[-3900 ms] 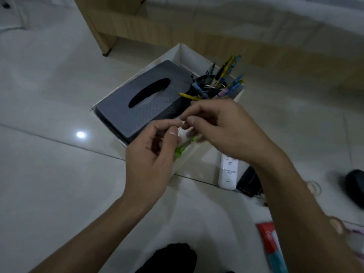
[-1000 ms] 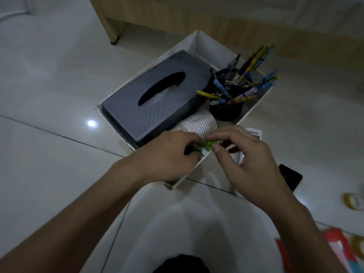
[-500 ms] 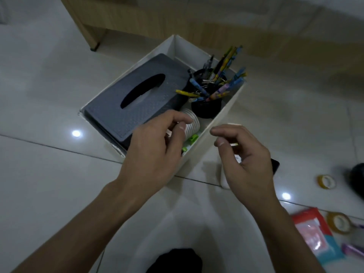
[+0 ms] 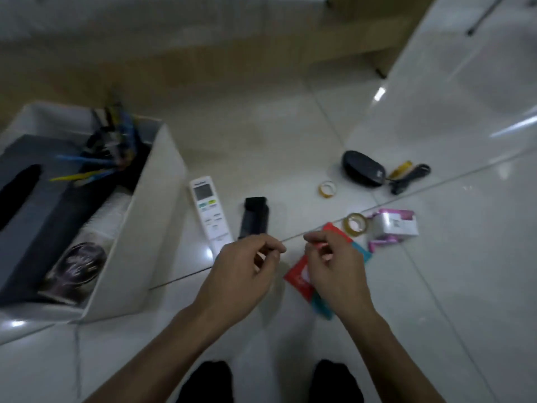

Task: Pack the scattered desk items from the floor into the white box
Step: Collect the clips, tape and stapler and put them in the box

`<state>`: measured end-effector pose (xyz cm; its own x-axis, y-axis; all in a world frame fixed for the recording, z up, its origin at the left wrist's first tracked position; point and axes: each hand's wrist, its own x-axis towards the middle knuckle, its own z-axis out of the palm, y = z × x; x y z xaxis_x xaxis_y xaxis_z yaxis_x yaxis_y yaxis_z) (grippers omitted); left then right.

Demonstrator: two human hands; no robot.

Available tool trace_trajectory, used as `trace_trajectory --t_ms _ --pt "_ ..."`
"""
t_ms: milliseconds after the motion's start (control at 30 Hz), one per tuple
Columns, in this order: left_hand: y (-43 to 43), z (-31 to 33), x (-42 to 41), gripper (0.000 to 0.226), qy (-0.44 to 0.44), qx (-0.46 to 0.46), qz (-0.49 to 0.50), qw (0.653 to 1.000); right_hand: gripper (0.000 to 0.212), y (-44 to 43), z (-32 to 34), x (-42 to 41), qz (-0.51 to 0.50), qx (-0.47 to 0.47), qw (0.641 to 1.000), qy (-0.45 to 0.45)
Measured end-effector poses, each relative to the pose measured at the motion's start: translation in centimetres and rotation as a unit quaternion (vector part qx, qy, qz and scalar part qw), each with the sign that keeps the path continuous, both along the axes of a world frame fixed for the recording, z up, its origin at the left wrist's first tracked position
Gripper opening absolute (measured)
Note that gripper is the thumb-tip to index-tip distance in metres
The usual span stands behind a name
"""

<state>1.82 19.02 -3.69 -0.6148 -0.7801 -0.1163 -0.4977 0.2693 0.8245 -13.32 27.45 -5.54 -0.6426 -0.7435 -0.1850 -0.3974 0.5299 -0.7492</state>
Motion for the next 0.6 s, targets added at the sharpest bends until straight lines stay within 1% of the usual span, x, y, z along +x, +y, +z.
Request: trace_trajectory --t_ms 67,167,267,333,400,433,467,533,600 --pt "-0.3 -0.3 -2.3 0.017 0.000 0.026 -0.025 0.999 0.018 -0.3 -0.7 -2.9 -0.020 0.036 0.997 0.064" --pt "-1.5 -1.1 -5.5 0.017 -0.013 0.090 -0.030 0.995 0.024 -2.7 -1.7 -6.7 -0.016 0.051 0.986 0.161" --pt "-2.6 -1.5 -8.0 0.017 0.006 0.194 0.016 0.981 0.033 -6.2 -3.3 -8.9 0.025 0.091 0.976 0.197" --pt "-2.9 -1.5 -9.2 0.017 0.025 0.278 0.067 0.958 0.029 -7.8 -4.2 -9.6 0.048 0.125 0.967 0.218" --pt "-3.0 -1.8 -10.1 0.020 0.059 0.373 0.126 0.917 0.019 -8.2 -4.3 -9.7 0.041 0.089 0.973 0.211" --pt "-3.0 -2.1 -10.4 0.023 0.084 0.423 0.148 0.890 0.016 -7.8 -3.9 -9.4 0.030 0.055 0.981 0.183" --pt "-3.0 -2.4 -10.6 0.028 0.112 0.472 0.160 0.860 0.015 -7.2 -3.4 -8.9 0.020 0.026 0.989 0.144" --pt "-3.0 -3.0 -11.0 0.040 0.172 0.565 0.155 0.792 0.014 -5.2 -2.4 -7.2 0.018 -0.002 0.997 0.075" --pt "-2.7 -3.4 -11.3 0.043 0.209 0.628 0.168 0.731 0.017 -2.9 -2.1 -5.2 0.050 -0.008 0.997 0.050"
